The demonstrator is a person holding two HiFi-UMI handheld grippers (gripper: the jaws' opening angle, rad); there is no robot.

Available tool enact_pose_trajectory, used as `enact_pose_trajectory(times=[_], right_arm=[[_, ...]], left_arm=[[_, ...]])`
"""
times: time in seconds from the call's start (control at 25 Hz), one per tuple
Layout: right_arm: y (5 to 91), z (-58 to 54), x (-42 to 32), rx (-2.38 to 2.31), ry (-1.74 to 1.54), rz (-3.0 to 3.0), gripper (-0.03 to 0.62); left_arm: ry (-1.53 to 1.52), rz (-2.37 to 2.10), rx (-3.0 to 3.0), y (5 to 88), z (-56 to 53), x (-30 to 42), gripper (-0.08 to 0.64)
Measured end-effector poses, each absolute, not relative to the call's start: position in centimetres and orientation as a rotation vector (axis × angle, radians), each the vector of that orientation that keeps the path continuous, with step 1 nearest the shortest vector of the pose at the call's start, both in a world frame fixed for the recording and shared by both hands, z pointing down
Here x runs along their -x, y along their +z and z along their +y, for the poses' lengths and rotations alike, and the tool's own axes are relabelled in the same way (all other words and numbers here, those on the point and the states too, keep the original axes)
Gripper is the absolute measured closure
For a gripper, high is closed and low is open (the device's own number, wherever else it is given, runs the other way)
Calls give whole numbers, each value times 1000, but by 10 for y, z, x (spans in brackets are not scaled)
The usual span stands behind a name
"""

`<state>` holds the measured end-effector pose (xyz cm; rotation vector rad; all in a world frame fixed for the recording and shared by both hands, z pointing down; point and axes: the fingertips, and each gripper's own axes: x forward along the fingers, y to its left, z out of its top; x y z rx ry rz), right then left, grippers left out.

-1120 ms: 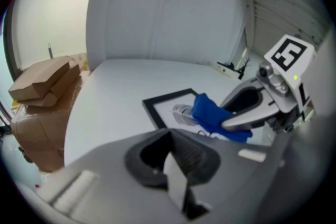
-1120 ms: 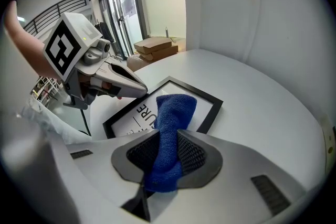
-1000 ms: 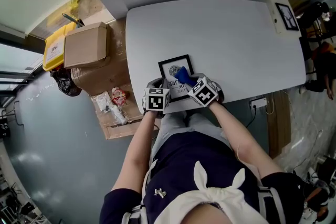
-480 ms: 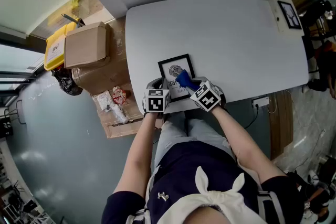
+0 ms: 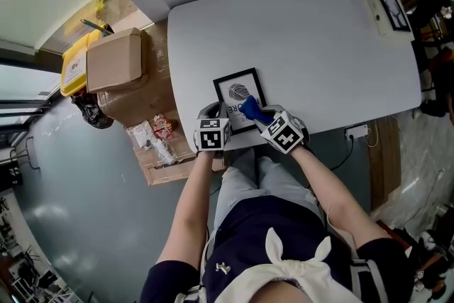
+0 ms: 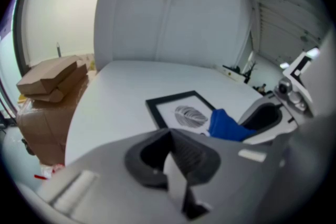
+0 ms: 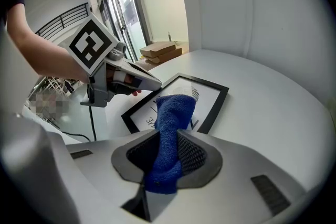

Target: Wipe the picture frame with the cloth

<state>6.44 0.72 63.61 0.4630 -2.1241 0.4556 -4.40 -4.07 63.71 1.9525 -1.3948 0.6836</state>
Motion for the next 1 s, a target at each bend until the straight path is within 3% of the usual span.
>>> enact_pose_trajectory(times=[1.0], right_arm=[[639,18,-36,-410,447,-2144,499]], left_arm=[[616,-1354,-1926,639,-41,45,557]])
